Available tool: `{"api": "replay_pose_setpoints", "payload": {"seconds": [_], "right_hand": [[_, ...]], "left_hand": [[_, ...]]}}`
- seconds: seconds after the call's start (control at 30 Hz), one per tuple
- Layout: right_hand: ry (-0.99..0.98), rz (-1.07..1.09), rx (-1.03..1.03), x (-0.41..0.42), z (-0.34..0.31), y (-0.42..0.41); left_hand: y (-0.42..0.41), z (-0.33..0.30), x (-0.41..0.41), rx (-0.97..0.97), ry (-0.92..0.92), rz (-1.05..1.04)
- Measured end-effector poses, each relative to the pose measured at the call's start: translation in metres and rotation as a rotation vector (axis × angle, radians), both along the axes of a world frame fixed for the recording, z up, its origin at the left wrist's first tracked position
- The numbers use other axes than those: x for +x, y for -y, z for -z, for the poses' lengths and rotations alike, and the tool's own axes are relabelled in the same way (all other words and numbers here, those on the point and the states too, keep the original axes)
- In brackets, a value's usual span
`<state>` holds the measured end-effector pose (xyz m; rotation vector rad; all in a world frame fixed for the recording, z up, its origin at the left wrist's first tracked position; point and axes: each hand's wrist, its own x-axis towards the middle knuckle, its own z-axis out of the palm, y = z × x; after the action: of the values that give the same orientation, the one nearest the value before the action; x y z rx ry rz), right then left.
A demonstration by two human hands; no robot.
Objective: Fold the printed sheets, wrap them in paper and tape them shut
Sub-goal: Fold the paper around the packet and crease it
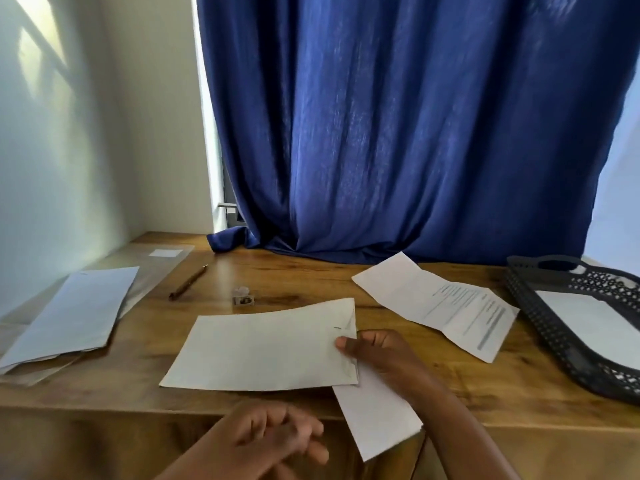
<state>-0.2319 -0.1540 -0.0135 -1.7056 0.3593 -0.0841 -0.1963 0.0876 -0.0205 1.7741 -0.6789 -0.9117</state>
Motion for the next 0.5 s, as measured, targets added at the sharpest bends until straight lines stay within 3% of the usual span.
{"api": "replay_pose_setpoints", "payload": {"seconds": [0.1,0.17,0.23,0.33,0.5], "right_hand": [[0.017,-0.005,-0.022,0.003,0.0,-0.005],[0.016,-0.003,-0.046,0.003,0.0,-0.008],[0.006,0.0,-0.074,0.002,0.0,-0.01],[0.019,0.018,-0.067,0.0,-0.001,-0.011],[0.053,0.023,-0.049,-0.003,-0.004,-0.014]], "left_hand": [[0.003,-0.01,0.005,-0.078,0.404,-0.055],[0.009,-0.015,0.015,-0.057,0.791,-0.083],[0.02,-0.012,0.033,-0.005,1.062,0.001],[0.042,-0.005,0.061,0.075,1.179,0.117],[0.064,0.009,0.086,-0.007,1.128,0.121]]}}
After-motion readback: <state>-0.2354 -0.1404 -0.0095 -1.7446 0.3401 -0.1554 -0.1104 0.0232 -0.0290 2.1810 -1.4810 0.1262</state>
